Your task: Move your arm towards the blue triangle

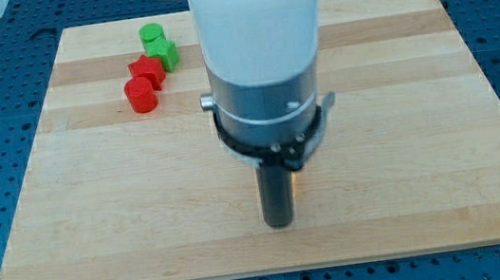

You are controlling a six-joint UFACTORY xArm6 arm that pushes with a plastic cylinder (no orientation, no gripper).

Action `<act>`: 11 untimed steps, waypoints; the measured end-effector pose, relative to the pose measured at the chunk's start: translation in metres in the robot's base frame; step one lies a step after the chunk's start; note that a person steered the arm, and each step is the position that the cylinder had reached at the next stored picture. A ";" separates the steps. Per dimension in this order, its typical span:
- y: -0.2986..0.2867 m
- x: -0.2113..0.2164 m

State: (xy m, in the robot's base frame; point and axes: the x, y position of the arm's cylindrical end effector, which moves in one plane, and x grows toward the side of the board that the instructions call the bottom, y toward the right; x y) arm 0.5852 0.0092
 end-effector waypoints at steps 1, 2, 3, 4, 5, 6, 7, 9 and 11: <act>0.043 0.024; 0.099 -0.001; 0.124 -0.051; 0.125 -0.068; 0.125 -0.070; 0.124 -0.091; 0.112 -0.102; 0.060 -0.102; 0.032 -0.102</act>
